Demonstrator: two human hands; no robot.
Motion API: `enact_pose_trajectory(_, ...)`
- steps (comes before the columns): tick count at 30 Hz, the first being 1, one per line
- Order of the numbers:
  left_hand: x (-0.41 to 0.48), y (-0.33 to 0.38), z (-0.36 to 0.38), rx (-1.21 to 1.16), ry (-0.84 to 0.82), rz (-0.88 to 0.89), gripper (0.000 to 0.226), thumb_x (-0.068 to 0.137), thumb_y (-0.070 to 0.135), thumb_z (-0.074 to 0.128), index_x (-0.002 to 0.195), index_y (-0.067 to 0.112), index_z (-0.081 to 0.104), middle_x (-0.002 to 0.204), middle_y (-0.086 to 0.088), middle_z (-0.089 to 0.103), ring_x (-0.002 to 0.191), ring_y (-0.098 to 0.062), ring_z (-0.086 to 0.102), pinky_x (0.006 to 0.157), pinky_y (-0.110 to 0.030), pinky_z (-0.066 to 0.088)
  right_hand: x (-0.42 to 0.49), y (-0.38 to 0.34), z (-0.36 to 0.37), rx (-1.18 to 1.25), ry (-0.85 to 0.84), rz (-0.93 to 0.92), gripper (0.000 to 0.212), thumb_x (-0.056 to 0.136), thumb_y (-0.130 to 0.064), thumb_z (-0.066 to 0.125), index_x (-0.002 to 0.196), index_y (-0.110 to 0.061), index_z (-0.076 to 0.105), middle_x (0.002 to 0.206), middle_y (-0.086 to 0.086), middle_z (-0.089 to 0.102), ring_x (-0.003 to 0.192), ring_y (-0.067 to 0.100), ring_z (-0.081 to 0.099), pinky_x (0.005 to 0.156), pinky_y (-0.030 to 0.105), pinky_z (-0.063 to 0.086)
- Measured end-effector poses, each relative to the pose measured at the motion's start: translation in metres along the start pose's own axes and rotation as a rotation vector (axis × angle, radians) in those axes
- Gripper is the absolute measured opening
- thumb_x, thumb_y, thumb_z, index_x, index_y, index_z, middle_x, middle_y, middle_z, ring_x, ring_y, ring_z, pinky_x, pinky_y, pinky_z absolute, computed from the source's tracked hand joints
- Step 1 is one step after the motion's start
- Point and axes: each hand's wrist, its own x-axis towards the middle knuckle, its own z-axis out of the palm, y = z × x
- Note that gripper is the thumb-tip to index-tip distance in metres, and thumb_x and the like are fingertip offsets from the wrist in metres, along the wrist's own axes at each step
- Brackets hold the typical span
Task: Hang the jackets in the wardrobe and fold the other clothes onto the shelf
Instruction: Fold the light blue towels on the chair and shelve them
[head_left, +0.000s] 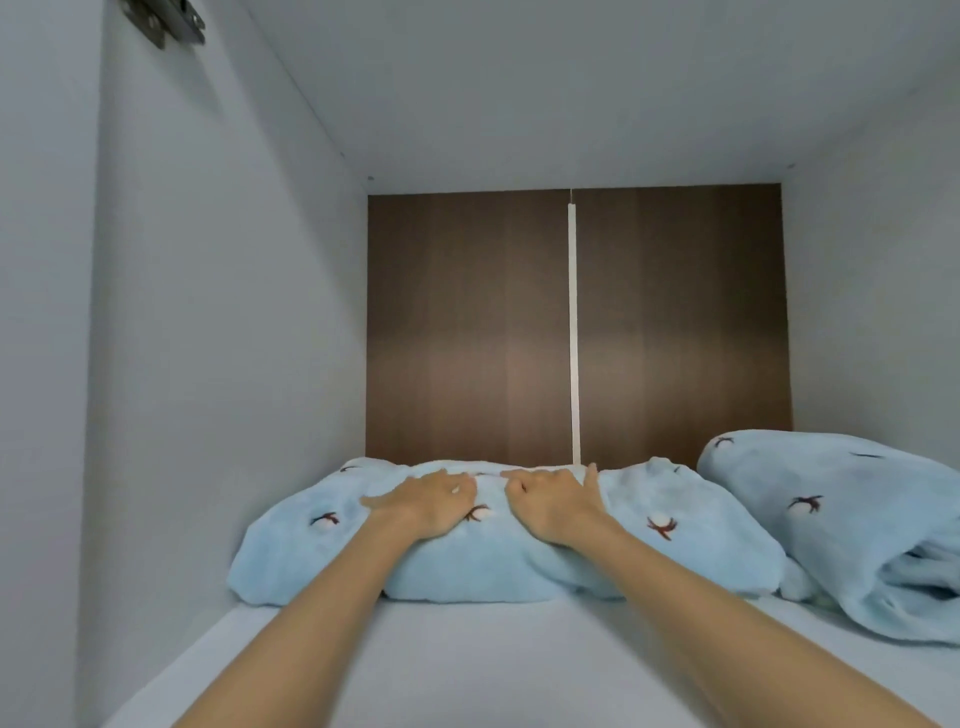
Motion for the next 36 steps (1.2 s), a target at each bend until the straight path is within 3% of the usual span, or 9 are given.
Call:
enact_pose_trajectory(2, 0.000, -0.012, 0.000, -0.001, -0.016, -0.051, 0.066, 0.094, 0.067, 0.010, 0.152, 0.037, 0.021, 0.161, 0.006, 0.015, 0.148, -0.026, 0.013, 0.117, -0.054, 0.009, 0.000, 0.010, -0.006, 0.032, -0.084, 0.065, 0.057, 0.096, -0.056, 0.009, 0.142, -0.042, 0.038, 0.153, -0.006, 0.036, 0.142, 0.031, 0.026, 0.112, 0.066, -0.003)
enact_pose_trajectory(5, -0.008, -0.033, -0.001, 0.076, -0.019, -0.145, 0.068, 0.086, 0.075, 0.000, 0.148, 0.051, 0.013, 0.161, 0.008, 0.013, 0.148, -0.028, 0.009, 0.115, -0.058, -0.007, -0.009, 0.042, -0.017, 0.146, -0.171, 0.209, 0.070, 0.085, -0.079, 0.009, 0.146, -0.049, 0.027, 0.158, -0.009, 0.024, 0.145, 0.032, 0.022, 0.114, 0.062, 0.002)
enact_pose_trajectory(8, -0.016, -0.056, -0.003, 0.113, 0.008, -0.227, 0.067, 0.083, 0.077, -0.002, 0.146, 0.056, 0.009, 0.162, 0.009, 0.005, 0.149, -0.020, -0.002, 0.111, -0.061, -0.014, -0.021, 0.069, -0.023, 0.107, -0.189, 0.334, 0.081, 0.075, -0.087, 0.004, 0.147, -0.053, 0.020, 0.159, -0.011, 0.021, 0.147, 0.031, 0.015, 0.116, 0.059, 0.002)
enact_pose_trajectory(11, -0.023, -0.064, -0.005, 0.109, 0.019, -0.242, 0.064, 0.088, 0.073, 0.001, 0.147, 0.053, 0.011, 0.162, 0.009, 0.002, 0.149, -0.020, -0.008, 0.115, -0.057, -0.009, -0.028, 0.075, -0.019, 0.067, -0.124, 0.370, 0.080, 0.079, -0.083, 0.000, 0.147, -0.050, 0.025, 0.159, -0.008, 0.024, 0.148, 0.035, 0.010, 0.111, 0.063, -0.007)
enact_pose_trajectory(13, -0.028, -0.060, -0.008, 0.097, 0.026, -0.239, 0.061, 0.092, 0.068, 0.003, 0.148, 0.050, 0.015, 0.162, 0.005, 0.006, 0.149, -0.022, -0.005, 0.116, -0.057, -0.006, -0.033, 0.073, -0.019, 0.070, -0.073, 0.336, 0.073, 0.086, -0.076, 0.002, 0.146, -0.046, 0.032, 0.155, -0.003, 0.033, 0.145, 0.034, 0.019, 0.113, 0.061, -0.003)
enact_pose_trajectory(18, -0.036, -0.037, -0.032, 0.037, 0.243, -0.175, 0.054, 0.100, 0.052, 0.021, 0.152, 0.036, 0.021, 0.153, -0.004, 0.037, 0.139, -0.029, 0.033, 0.114, -0.053, 0.023, -0.048, 0.065, -0.039, 0.135, 0.206, 0.211, 0.045, 0.098, -0.052, 0.031, 0.134, -0.033, 0.050, 0.134, 0.001, 0.058, 0.125, 0.027, 0.048, 0.103, 0.045, 0.038)
enact_pose_trajectory(20, -0.047, -0.019, -0.039, 0.015, 0.352, -0.077, 0.053, 0.101, 0.047, 0.028, 0.152, 0.031, 0.024, 0.145, -0.005, 0.046, 0.132, -0.031, 0.043, 0.109, -0.050, 0.033, -0.058, 0.056, -0.050, 0.139, 0.296, 0.130, 0.039, 0.099, -0.044, 0.037, 0.132, -0.030, 0.052, 0.130, 0.001, 0.060, 0.121, 0.028, 0.051, 0.098, 0.044, 0.043)
enact_pose_trajectory(28, -0.136, 0.054, -0.044, 0.019, 0.600, 0.239, 0.045, 0.099, 0.034, 0.041, 0.144, 0.030, 0.041, 0.138, 0.000, 0.054, 0.118, -0.024, 0.055, 0.104, -0.044, 0.038, -0.146, 0.035, -0.097, 0.164, 0.463, -0.057, 0.035, 0.099, -0.037, 0.043, 0.132, -0.029, 0.053, 0.126, -0.001, 0.061, 0.114, 0.025, 0.055, 0.090, 0.042, 0.048)
enact_pose_trajectory(36, -0.269, 0.114, -0.001, -0.115, 0.670, 0.336, 0.041, 0.097, 0.031, 0.046, 0.138, 0.027, 0.050, 0.134, 0.003, 0.059, 0.120, -0.020, 0.054, 0.099, -0.033, 0.039, -0.297, 0.063, -0.106, 0.141, 0.435, -0.118, 0.035, 0.099, -0.037, 0.044, 0.132, -0.031, 0.053, 0.127, -0.004, 0.061, 0.108, 0.022, 0.057, 0.082, 0.036, 0.046)
